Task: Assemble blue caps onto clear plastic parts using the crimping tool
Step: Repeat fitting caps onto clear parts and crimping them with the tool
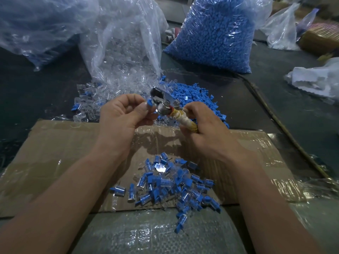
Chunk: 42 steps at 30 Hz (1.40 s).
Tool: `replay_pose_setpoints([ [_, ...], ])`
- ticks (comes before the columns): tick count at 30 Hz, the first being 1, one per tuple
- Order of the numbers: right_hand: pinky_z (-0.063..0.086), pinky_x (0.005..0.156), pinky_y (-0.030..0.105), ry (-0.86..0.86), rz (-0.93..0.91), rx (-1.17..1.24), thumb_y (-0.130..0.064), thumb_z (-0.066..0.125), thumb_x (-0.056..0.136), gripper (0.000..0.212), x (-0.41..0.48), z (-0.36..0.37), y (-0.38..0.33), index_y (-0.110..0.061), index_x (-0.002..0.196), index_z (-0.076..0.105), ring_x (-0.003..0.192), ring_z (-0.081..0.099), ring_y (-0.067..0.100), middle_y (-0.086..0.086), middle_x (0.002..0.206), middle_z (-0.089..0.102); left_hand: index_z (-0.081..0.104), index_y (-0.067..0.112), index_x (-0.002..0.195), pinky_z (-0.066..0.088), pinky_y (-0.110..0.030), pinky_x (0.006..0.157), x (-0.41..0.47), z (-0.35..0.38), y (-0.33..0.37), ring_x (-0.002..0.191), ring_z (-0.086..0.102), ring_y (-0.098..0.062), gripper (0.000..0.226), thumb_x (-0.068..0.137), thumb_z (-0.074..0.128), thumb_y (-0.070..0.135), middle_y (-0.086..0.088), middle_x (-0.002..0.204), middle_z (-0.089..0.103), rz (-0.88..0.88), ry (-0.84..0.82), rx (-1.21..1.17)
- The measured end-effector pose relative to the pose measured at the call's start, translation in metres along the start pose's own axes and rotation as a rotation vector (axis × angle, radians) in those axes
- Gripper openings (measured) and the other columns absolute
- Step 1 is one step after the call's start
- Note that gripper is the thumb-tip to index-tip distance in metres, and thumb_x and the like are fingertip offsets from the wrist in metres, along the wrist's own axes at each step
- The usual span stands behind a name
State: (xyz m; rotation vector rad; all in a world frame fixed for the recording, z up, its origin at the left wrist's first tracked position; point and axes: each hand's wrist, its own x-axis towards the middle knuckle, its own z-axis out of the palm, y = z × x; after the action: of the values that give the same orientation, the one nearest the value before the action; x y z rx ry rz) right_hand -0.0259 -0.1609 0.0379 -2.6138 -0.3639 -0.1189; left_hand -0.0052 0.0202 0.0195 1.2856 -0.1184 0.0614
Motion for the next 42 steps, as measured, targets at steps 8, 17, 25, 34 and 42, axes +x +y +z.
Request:
replay_pose_setpoints([
  [8,0.027,0.075,0.025,-0.010,0.018,0.017,-0.026,0.053,0.089,0.022,-0.001,0.000,0.000,-0.024,0.106,0.040,0.093,0.042,0.013,-0.005,0.101,0.044,0.061,0.014,0.077,0.056,-0.024,0.063,-0.001,0.002,0.001,0.067,0.067,-0.015,0.012,0.066,0.062,0.018,-0.003,0.070,0.070,0.020,0.001,0.007],
  [17,0.028,0.067,0.019,-0.070,0.026,0.000,-0.027,0.054,0.089,0.022,0.000,0.002,-0.001,-0.030,0.101,0.035,0.084,0.039,0.007,-0.011,0.092,0.042,0.059,0.013,0.079,0.055,-0.020,0.060,-0.002,0.002,0.002,0.065,0.066,-0.013,0.006,0.073,0.061,0.010,0.000,0.068,0.070,0.020,-0.002,0.038],
  [25,0.026,0.057,0.021,-0.071,0.042,-0.010,-0.022,0.056,0.088,0.020,0.001,0.004,-0.008,-0.029,0.091,0.038,0.071,0.041,0.002,-0.015,0.078,0.042,0.058,0.014,0.079,0.051,-0.015,0.058,-0.007,0.007,0.005,0.064,0.065,-0.009,0.016,0.086,0.055,-0.001,0.000,0.070,0.066,0.095,0.062,0.167],
  [34,0.025,0.056,0.020,-0.023,0.017,-0.047,-0.019,0.058,0.085,0.022,0.001,0.006,-0.010,-0.027,0.086,0.038,0.067,0.040,0.003,-0.015,0.073,0.041,0.056,0.012,0.079,0.051,-0.014,0.055,-0.009,0.010,0.009,0.057,0.062,-0.004,0.017,0.086,0.054,-0.003,0.000,0.068,0.063,0.097,0.087,0.191],
  [42,0.029,0.081,0.024,0.000,0.026,-0.063,-0.015,0.058,0.085,0.040,0.002,0.003,0.002,-0.020,0.123,0.047,0.094,0.040,0.007,-0.011,0.102,0.042,0.058,0.013,0.078,0.052,-0.016,0.055,-0.006,0.007,0.009,0.058,0.064,-0.007,0.017,0.085,0.055,-0.003,0.002,0.063,0.066,0.041,0.075,0.170],
])
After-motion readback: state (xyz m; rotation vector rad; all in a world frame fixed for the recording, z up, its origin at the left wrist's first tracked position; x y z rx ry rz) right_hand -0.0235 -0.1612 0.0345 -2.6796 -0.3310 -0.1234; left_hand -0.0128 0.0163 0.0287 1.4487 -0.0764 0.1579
